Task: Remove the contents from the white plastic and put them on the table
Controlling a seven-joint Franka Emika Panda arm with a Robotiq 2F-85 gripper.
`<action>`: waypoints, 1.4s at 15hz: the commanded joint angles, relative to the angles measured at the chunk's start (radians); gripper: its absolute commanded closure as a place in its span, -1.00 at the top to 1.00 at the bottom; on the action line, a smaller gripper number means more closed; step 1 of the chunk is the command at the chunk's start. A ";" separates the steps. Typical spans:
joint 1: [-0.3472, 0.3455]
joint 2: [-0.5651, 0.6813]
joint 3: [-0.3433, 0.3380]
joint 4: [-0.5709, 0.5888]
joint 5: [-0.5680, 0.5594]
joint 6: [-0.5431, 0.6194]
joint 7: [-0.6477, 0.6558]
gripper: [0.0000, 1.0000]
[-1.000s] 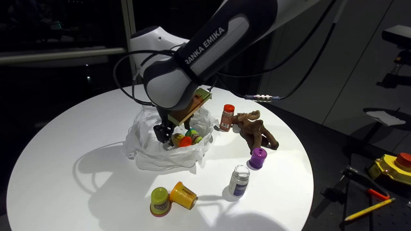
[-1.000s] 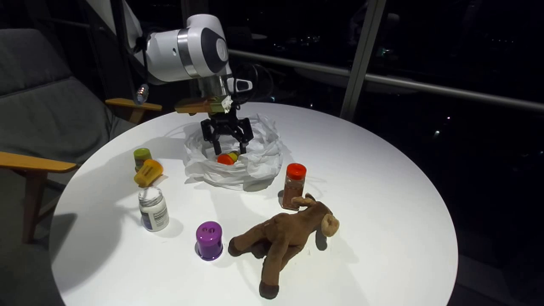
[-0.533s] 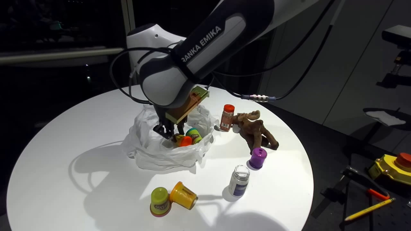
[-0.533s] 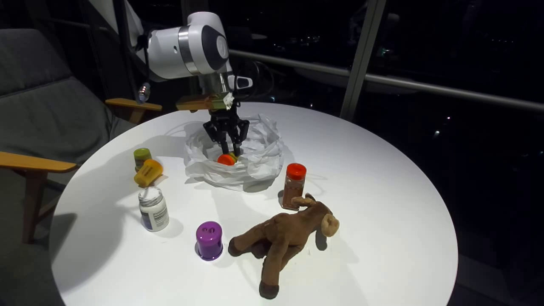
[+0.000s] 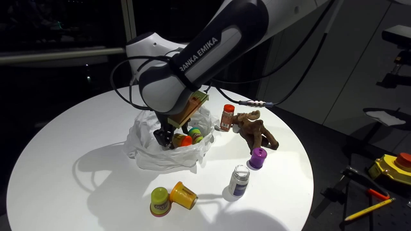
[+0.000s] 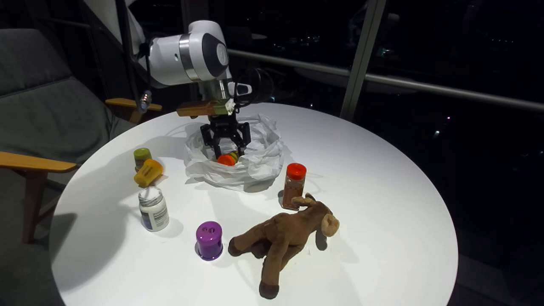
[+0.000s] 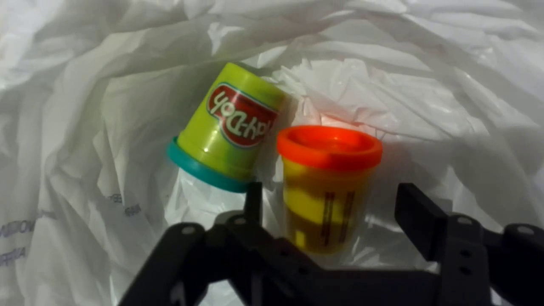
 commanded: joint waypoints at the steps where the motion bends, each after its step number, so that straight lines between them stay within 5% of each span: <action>1: -0.010 0.031 0.013 0.063 0.010 -0.046 -0.031 1.00; 2: -0.012 0.030 0.015 0.064 0.013 -0.046 -0.031 0.41; 4: -0.011 0.017 0.014 0.058 0.013 -0.039 -0.025 0.46; 11: -0.007 -0.002 0.009 0.052 0.010 -0.052 -0.019 -0.62; 16: -0.002 -0.084 -0.005 -0.009 0.010 -0.057 0.026 -0.66; 21: 0.023 -0.290 -0.055 -0.190 -0.020 -0.020 0.181 -0.66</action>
